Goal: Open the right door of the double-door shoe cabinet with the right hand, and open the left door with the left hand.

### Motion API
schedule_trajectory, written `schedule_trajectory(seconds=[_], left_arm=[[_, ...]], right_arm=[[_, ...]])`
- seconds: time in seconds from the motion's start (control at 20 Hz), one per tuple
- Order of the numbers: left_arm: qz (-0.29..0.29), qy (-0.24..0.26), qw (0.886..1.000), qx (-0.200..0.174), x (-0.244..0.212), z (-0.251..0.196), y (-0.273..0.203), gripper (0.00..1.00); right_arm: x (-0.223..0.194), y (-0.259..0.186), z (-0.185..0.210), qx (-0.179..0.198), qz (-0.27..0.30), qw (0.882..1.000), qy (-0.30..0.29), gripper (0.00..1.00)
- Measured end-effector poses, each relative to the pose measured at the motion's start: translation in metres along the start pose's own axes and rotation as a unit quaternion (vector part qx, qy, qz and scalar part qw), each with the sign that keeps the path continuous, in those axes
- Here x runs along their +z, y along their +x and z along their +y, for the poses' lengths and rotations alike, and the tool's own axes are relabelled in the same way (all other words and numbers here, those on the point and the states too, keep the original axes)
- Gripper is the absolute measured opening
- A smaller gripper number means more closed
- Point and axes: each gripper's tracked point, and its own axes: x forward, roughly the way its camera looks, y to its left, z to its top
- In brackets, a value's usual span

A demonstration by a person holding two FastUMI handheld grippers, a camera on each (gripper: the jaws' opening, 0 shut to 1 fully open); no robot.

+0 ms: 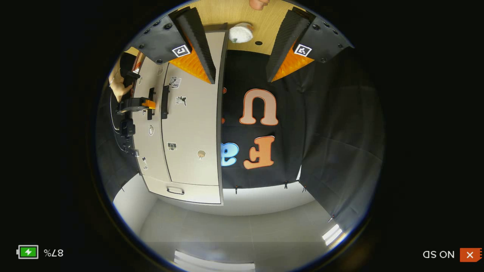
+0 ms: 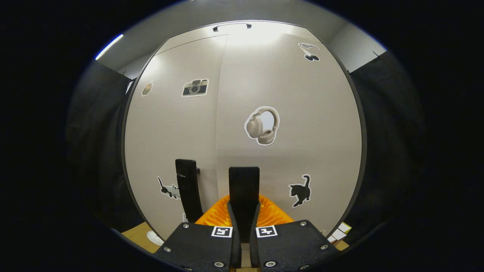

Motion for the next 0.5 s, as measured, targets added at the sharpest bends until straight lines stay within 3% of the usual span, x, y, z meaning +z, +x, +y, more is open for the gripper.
schedule_trajectory(seconds=[0.5], left_arm=[[-0.002, -0.010, 1.000, 0.005, 0.009, -0.002, -0.027, 0.81]], right_arm=[[0.002, -0.055, -0.015, 0.037, 0.006, 0.999, -0.006, 0.08]])
